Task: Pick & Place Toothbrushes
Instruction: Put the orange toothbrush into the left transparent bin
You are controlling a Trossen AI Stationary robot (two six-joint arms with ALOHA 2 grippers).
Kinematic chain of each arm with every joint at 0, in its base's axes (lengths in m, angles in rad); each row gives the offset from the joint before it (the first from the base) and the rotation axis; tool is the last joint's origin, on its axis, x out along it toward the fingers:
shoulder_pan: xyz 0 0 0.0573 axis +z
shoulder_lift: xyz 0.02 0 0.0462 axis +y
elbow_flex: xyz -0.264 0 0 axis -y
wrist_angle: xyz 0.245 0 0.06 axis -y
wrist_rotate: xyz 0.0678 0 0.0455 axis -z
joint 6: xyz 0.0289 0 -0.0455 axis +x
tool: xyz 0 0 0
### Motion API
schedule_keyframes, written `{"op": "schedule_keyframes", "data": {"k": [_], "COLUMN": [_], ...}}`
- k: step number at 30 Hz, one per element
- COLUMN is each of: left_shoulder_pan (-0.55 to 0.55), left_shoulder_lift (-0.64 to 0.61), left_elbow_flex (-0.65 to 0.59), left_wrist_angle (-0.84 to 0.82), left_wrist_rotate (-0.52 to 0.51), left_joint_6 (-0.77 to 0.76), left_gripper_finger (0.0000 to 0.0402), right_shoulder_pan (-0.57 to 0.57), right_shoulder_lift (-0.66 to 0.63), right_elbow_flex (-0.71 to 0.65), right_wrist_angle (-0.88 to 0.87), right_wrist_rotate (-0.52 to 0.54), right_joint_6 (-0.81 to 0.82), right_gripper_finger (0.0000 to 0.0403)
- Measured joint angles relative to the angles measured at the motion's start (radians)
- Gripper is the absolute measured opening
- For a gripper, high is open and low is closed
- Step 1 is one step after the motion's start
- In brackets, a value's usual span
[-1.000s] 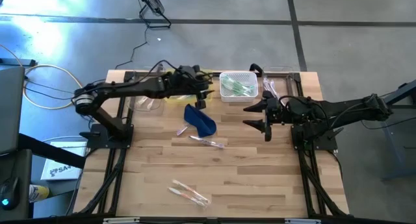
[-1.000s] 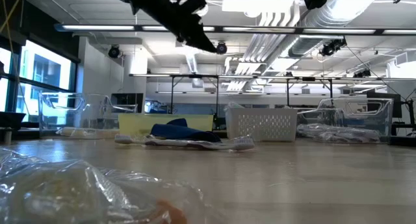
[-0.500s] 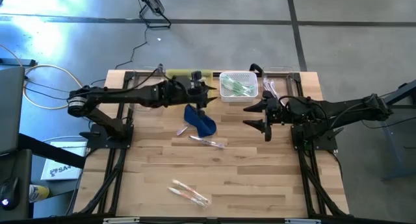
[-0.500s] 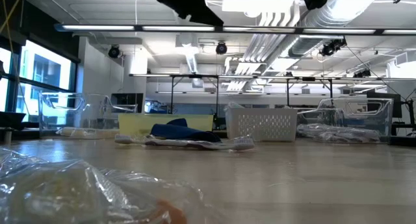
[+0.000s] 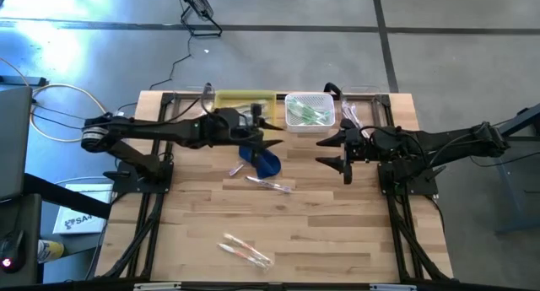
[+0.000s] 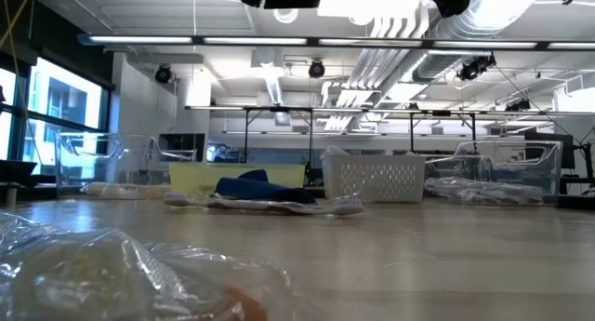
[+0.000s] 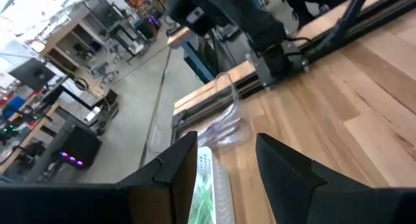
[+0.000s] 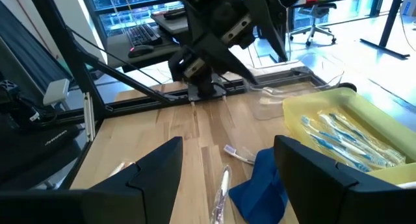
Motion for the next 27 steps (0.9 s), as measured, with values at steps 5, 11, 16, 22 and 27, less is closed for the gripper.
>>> {"op": "schedule_keyframes", "data": {"k": [5, 11, 16, 22, 27], "left_shoulder_pan": [-0.006, -0.056, -0.115, -0.184, -0.216], "left_shoulder_lift": [-0.085, -0.184, -0.239, -0.244, -0.244], "left_elbow_flex": [-0.082, -0.198, -0.242, -0.243, -0.243], "left_wrist_angle": [0.076, 0.189, 0.194, 0.206, 0.205], "left_wrist_rotate": [0.03, 0.028, 0.03, 0.033, 0.033], "left_joint_6": [-0.004, 0.005, -0.031, -0.23, -0.3], "left_gripper_finger": [0.0152, 0.0152, 0.0152, 0.0152, 0.0152], "right_shoulder_pan": [0.0, 0.0, 0.0, 0.0, 0.0], "right_shoulder_lift": [0.0, 0.0, 0.0, 0.0, 0.0], "right_elbow_flex": [0.0, 0.0, 0.0, 0.0, 0.0], "right_wrist_angle": [-0.001, -0.001, -0.001, -0.002, -0.002], "right_wrist_rotate": [0.001, 0.0, 0.0, 0.0, 0.0], "right_joint_6": [-0.001, -0.002, -0.002, -0.003, -0.003], "right_gripper_finger": [0.0234, 0.0234, 0.0234, 0.0234, 0.0234]}}
